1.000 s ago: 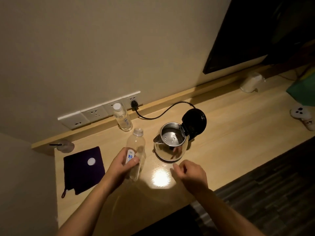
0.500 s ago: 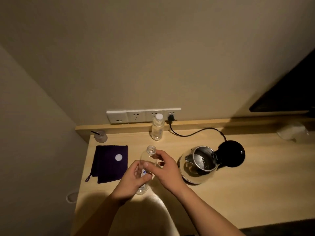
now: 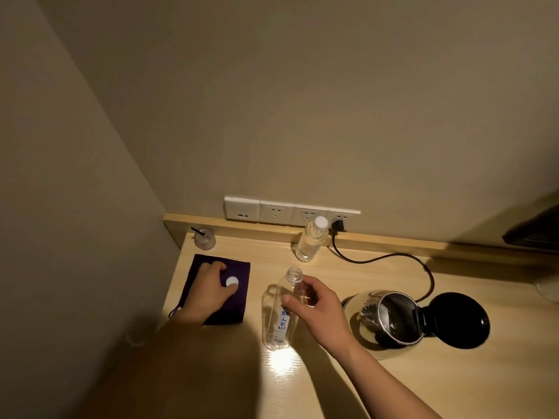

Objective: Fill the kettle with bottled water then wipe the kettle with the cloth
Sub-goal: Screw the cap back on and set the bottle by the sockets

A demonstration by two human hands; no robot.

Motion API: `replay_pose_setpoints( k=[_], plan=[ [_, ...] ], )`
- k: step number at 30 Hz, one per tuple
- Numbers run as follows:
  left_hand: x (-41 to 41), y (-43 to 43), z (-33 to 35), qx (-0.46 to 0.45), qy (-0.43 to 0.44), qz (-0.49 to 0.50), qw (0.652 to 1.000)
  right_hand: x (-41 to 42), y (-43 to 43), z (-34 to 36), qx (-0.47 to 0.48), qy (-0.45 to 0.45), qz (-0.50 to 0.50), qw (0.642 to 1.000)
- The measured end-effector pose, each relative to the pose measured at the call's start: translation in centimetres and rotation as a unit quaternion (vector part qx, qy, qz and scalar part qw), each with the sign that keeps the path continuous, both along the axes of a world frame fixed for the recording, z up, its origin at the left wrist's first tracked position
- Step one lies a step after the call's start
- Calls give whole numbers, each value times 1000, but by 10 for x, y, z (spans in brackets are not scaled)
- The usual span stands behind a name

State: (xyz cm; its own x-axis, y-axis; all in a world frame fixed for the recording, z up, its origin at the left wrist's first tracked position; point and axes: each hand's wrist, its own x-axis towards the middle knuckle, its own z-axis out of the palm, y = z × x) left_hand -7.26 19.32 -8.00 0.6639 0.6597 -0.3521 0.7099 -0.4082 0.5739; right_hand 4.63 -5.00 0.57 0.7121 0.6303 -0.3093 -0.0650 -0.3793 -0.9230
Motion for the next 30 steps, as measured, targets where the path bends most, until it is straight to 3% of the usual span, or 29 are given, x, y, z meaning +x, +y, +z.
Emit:
replay_pose_setpoints(
  k=[7, 9, 12, 14, 16, 19, 20, 27, 30],
  plan=[
    [16, -11, -27, 30, 36, -75, 996, 3, 2, -5, -19, 4, 12, 1000],
    [14, -12, -25, 23, 21, -55, 998, 4, 3, -5, -18, 3, 16, 1000],
    [10, -15, -9, -39, -48, 62, 996, 3, 4, -3, -16, -3, 26, 1000],
    [10, -23, 17, -130, -119, 156, 972, 2, 6, 1, -12, -6, 31, 999],
    [11, -36, 51, -229, -206, 215, 927, 0, 7, 5, -13, -10, 37, 999],
    [10, -60, 101, -361, -346, 236, 833, -3, 8, 13, -18, -32, 49, 998],
    [8, -66, 112, -381, -372, 224, 816, -4, 8, 16, -16, -38, 51, 998],
    [7, -97, 130, -397, -407, 137, 811, -15, 10, 34, 6, -73, 67, 995],
    [8, -97, 132, -370, -390, 125, 834, -18, 9, 37, 17, -71, 58, 996]
  ],
)
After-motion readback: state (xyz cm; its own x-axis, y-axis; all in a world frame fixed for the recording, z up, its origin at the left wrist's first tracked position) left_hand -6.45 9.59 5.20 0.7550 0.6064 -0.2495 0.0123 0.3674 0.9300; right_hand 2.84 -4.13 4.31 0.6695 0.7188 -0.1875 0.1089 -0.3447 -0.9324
